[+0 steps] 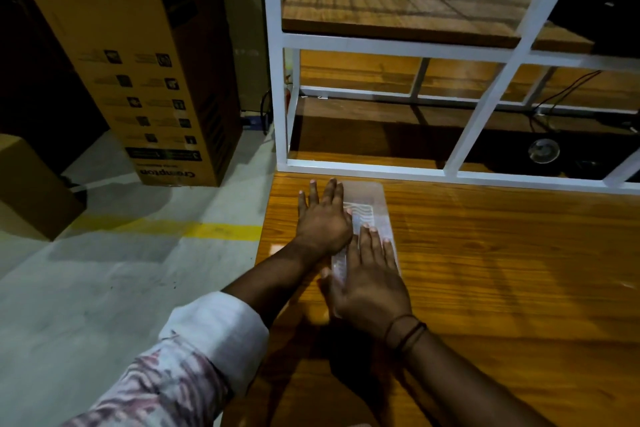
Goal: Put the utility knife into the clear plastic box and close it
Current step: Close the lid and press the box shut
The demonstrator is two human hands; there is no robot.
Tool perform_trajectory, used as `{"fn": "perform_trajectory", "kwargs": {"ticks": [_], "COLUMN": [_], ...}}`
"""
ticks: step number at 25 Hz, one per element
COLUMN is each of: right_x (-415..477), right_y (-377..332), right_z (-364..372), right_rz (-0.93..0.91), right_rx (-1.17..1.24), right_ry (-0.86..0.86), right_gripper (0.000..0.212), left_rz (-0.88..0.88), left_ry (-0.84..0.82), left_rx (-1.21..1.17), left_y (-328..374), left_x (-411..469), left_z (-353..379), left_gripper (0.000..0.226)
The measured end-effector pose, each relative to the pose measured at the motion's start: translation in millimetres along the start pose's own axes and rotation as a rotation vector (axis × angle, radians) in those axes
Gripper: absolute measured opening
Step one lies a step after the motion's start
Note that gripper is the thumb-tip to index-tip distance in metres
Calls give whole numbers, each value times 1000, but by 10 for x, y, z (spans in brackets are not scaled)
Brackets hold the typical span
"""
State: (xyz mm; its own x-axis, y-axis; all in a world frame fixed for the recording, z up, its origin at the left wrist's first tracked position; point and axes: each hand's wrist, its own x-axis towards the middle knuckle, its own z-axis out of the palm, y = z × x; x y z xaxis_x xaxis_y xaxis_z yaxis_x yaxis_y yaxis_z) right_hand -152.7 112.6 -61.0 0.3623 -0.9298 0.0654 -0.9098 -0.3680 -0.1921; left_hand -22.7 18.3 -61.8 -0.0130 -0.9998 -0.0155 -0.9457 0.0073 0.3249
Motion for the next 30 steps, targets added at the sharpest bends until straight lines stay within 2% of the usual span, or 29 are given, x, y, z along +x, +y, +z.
{"fn": "perform_trajectory", "kwargs": {"ticks": [3,14,20,24,30], "right_x": [-102,-140,-205,-127,-82], "right_y": [-39,-57,-23,44,94], "right_z": [32,30,17,75,53], "right_rz": [-20,23,10,-33,-70], "right_rx": [-72,-118,-74,-87,-15], "right_ry": [34,-8,115,73,-6], "right_gripper": [101,102,76,98,100], "left_rz": [3,-10,-3,-1,-5], "left_ry": [3,-10,-7,8,3], "left_rx": [2,-6,-74,-147,-172], "left_y": [9,31,-2,-9,-5], "left_x": [14,-15,-216,-232,-281], "left_z": [7,-17,18,26,15], "left_gripper": [69,69,66,66,64]}}
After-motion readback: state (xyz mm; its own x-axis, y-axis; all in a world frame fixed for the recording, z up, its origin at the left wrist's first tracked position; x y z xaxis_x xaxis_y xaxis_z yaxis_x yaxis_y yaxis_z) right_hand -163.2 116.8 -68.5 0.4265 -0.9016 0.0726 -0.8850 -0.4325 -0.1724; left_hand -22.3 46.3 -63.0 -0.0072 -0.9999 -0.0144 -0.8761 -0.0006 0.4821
